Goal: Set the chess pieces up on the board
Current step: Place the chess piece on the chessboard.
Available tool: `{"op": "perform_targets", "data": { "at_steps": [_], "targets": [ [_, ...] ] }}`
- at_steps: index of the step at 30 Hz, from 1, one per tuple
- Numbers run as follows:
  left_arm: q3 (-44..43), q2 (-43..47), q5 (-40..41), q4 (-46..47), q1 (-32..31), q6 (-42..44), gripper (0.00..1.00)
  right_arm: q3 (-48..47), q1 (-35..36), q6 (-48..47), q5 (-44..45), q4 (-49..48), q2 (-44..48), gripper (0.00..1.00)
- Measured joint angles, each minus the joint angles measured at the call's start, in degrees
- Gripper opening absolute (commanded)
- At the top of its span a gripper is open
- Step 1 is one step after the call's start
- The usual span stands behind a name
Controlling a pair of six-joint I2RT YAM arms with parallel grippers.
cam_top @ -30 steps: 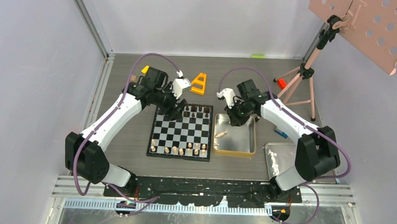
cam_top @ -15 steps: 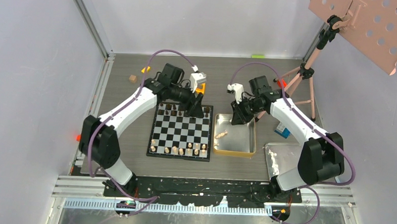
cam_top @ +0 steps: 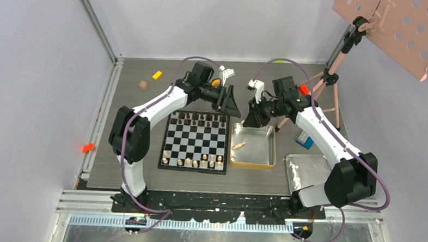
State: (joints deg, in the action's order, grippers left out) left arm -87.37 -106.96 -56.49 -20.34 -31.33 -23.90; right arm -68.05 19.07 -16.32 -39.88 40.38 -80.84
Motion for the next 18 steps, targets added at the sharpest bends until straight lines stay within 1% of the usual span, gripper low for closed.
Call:
{"op": "perform_targets", "data": {
  "at_steps": [8,13,18],
  "targets": [
    [-1.22,-3.78,-4.09,3.65,-1.42,-9.38,0.55,-0.52,0.0,2.62,-0.44,-1.62,0.24,0.1],
    [-1.22,-4.83,-5.99,6.03,-1.44,-13.64,0.49,-0.52,-0.02,3.41,-0.35,-2.03,0.48,0.1],
    [-1.14,-6.01,-8.33,10.64,-1.33,-18.43,0.4,-0.52,-0.09,3.58,-0.07,-2.38,0.66,0.1]
  ]
}}
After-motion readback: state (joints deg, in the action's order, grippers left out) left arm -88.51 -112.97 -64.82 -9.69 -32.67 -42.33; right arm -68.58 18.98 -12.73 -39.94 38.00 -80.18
